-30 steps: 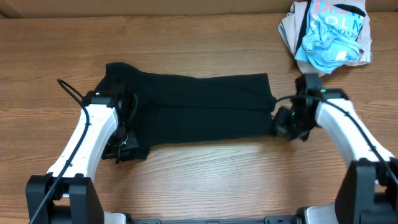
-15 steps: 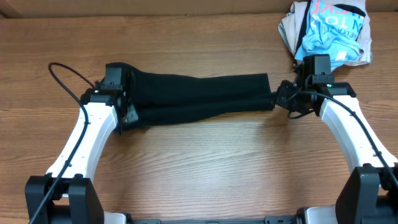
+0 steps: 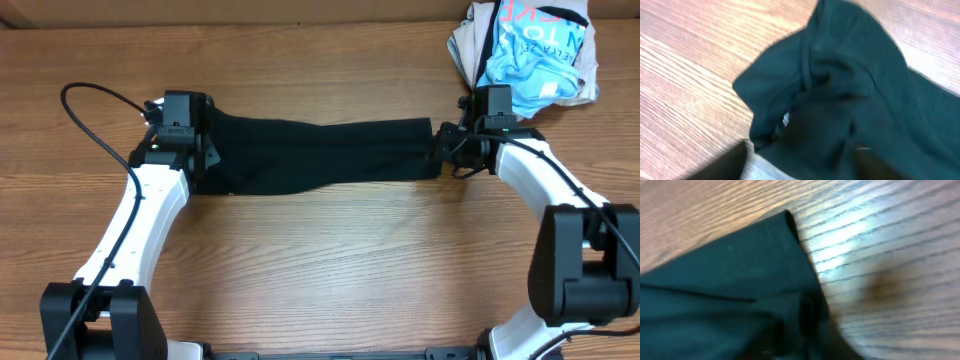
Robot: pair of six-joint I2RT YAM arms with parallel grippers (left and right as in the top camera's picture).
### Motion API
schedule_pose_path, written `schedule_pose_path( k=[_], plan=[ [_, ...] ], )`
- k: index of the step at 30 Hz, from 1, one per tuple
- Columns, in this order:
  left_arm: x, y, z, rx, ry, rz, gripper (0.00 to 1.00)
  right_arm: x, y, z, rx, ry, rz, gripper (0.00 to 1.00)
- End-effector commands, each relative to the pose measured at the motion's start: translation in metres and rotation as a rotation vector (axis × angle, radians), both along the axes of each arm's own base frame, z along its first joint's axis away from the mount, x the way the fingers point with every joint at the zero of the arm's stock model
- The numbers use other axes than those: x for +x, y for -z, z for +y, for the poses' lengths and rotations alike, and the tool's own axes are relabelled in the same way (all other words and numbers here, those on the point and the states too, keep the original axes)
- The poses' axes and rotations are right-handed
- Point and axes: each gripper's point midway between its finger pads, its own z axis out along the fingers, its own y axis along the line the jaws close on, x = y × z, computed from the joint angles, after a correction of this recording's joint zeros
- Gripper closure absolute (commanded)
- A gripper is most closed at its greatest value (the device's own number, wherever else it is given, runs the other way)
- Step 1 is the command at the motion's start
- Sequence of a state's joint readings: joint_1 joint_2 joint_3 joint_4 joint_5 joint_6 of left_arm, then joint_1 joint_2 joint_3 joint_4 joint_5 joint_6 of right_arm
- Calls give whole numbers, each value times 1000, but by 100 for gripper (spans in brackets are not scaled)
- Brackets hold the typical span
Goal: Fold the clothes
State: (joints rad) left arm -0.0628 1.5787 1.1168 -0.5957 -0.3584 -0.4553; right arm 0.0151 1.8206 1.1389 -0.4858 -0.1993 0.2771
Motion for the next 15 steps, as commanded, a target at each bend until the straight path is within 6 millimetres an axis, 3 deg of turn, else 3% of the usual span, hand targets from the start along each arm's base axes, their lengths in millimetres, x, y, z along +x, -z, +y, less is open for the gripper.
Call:
schedule_pose_path(
  k=[1,4,7,15],
  plan=[
    [10,-4,15,65,-40,-27,0,6,-2,-4,-36,-34,-26,29],
    [13,0,15,72,-26,-20,0,4,1,-6,-59,-54,-20,13],
    [11,2,14,67,-23,-9,0,2,14,-7,-84,-94,-4,7],
    [0,7,22,69,-34,43,0,0,39,12,-19,-230,10,17]
  ],
)
